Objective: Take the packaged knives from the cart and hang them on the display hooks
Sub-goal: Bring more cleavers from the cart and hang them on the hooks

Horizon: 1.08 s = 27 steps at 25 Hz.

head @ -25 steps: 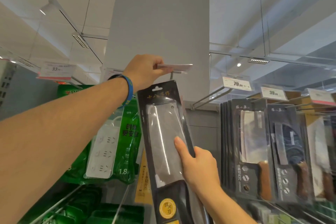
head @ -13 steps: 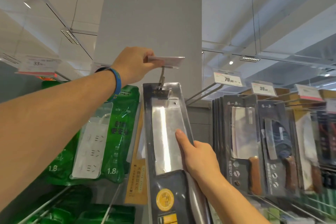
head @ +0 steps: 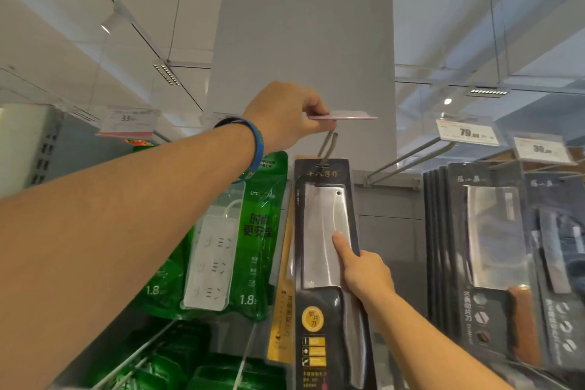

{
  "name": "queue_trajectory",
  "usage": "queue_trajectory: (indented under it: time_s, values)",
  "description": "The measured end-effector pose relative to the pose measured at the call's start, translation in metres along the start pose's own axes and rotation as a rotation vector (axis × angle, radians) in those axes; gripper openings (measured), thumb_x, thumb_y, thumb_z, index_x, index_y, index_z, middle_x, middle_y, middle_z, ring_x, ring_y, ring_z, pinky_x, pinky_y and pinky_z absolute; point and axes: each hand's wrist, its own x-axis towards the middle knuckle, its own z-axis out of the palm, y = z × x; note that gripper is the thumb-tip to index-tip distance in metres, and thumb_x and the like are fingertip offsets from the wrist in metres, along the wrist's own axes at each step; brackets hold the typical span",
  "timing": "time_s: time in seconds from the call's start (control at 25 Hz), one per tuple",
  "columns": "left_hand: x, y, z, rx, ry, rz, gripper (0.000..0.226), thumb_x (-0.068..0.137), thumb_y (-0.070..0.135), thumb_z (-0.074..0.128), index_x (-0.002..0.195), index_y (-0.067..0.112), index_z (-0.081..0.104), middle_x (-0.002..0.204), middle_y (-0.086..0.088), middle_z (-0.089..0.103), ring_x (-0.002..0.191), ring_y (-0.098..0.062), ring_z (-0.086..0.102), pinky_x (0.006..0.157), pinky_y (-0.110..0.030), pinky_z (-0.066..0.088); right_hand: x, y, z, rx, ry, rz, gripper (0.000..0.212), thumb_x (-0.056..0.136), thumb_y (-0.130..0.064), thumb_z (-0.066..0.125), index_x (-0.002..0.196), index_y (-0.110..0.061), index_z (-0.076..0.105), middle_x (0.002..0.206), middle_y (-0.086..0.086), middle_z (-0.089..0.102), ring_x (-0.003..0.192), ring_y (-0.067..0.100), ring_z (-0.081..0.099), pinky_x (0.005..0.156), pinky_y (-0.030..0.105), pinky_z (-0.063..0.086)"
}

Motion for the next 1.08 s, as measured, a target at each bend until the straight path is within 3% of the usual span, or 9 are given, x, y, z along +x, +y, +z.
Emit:
queue_trajectory:
  time_s: [0.12,0.24,0.36,0.44,0.6,0.68,0.76,0.92,1.08]
  values:
    - [-0.007,0.001,0.000,0.058,-0.007,0.036,0.033,0.091,0.045,0.065,0.119,0.028,0.070,0.117,0.009,0.071,0.091,-0.013,0.061,0.084,-0.033,0.052,-0.001,-0.002,0.012,0.024,-0.061,0.035,0.100,0.083,-0.090,0.034,0.141,-0.012,0.055,0.136,0.012,0.063,0.119,0.033,0.061,0.103,0.047,0.049]
    - [-0.020,0.002,0.007,0.097,-0.029,0.039,0.043,0.096,0.044,0.058,0.136,0.027,0.057,0.137,0.008,0.060,0.106,-0.018,0.062,0.095,-0.034,0.050,-0.006,-0.008,0.009,-0.001,-0.119,0.012,0.098,0.091,-0.082,0.034,0.155,-0.007,0.037,0.152,0.013,0.050,0.133,0.034,0.052,0.106,0.043,0.043]
    - [-0.046,0.010,0.024,0.014,0.027,-0.024,0.060,0.097,0.045,0.056,0.150,0.024,0.039,0.158,0.005,0.036,0.141,-0.015,0.039,0.114,-0.028,0.028,-0.015,0.004,0.001,-0.132,-0.186,0.032,0.083,0.097,-0.076,0.027,0.131,-0.006,0.057,0.126,0.013,0.064,0.109,0.030,0.062,0.097,0.041,0.051]
    - [-0.071,0.017,0.034,-0.149,0.137,-0.116,0.062,0.097,0.045,0.056,0.152,0.025,0.035,0.159,0.006,0.033,0.144,-0.010,0.031,0.114,-0.023,0.023,-0.029,0.019,-0.005,-0.207,-0.095,0.003,0.071,0.098,-0.074,0.029,0.117,-0.011,0.058,0.112,0.008,0.066,0.096,0.026,0.061,0.083,0.039,0.051]
    - [-0.129,0.027,0.064,-0.592,0.212,-0.415,0.033,0.097,0.041,0.057,0.129,0.032,0.059,0.122,0.018,0.064,0.101,0.007,0.061,0.084,-0.009,0.045,-0.066,0.038,-0.026,0.067,0.010,-0.179,0.040,0.098,-0.059,0.052,0.093,-0.021,0.064,0.087,-0.006,0.073,0.082,0.017,0.068,0.075,0.037,0.054]
    - [-0.160,0.039,0.091,-0.834,0.139,-0.567,0.013,0.098,0.032,0.057,0.103,0.026,0.068,0.094,0.008,0.075,0.072,-0.003,0.067,0.062,-0.016,0.050,-0.093,0.047,-0.044,0.275,-0.079,-0.214,0.028,0.098,-0.047,0.061,0.086,-0.022,0.068,0.078,-0.006,0.076,0.066,0.012,0.070,0.061,0.028,0.051]
    - [-0.200,0.056,0.118,-0.949,0.054,-0.677,0.019,0.099,0.029,0.057,0.090,0.019,0.071,0.082,-0.002,0.075,0.055,-0.006,0.062,0.045,-0.016,0.045,-0.124,0.072,-0.067,0.345,-0.138,-0.233,0.019,0.098,-0.036,0.066,0.087,-0.021,0.068,0.075,-0.005,0.076,0.060,0.012,0.069,0.055,0.024,0.045]
    - [-0.306,0.113,0.163,-1.119,-0.078,-0.788,0.030,0.101,0.030,0.055,0.079,0.022,0.074,0.070,-0.006,0.071,0.046,-0.008,0.052,0.037,-0.017,0.037,-0.204,0.171,-0.127,0.374,-0.141,-0.091,0.016,0.090,-0.031,0.071,0.087,-0.015,0.070,0.078,0.006,0.077,0.062,0.015,0.070,0.051,0.019,0.045]
    - [-0.432,0.207,0.212,-1.204,-0.608,-0.990,0.028,0.101,0.020,0.054,0.082,0.016,0.074,0.074,-0.006,0.073,0.051,-0.008,0.059,0.039,-0.017,0.039,-0.321,0.301,-0.180,0.271,0.025,0.279,0.010,0.097,-0.011,0.065,0.092,-0.004,0.068,0.078,0.006,0.077,0.061,0.012,0.068,0.053,0.016,0.047]
